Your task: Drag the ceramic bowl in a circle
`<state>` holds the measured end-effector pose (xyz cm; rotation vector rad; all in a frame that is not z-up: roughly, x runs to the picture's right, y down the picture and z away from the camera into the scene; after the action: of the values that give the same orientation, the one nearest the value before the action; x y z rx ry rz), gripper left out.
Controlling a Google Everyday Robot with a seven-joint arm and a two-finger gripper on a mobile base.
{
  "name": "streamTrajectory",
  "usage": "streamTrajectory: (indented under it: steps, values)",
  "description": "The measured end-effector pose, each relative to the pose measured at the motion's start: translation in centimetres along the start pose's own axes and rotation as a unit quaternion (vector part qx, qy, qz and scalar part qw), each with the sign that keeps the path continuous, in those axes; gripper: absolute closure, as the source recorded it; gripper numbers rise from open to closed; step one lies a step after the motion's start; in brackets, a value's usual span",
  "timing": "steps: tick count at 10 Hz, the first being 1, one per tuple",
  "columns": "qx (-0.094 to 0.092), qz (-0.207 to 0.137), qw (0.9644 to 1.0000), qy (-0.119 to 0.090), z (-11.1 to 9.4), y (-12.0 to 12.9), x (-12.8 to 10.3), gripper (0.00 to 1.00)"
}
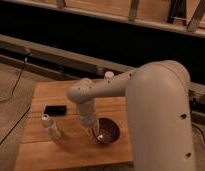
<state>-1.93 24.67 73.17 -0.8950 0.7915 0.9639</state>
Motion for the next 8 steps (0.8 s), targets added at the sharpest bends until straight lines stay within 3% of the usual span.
streamTrajectory:
  steps: [3, 5, 8]
  values:
    - [-0.008, 0.06, 0.9982, 0.003, 0.9, -5.1, -0.2, 1.0]
    - [-0.003, 0.096, 0.9954, -0.004, 0.9, -8.9, -1.0, 1.0]
    - [0.01, 0.148, 0.9887, -0.023, 0.2, -14.5, -2.3, 1.0]
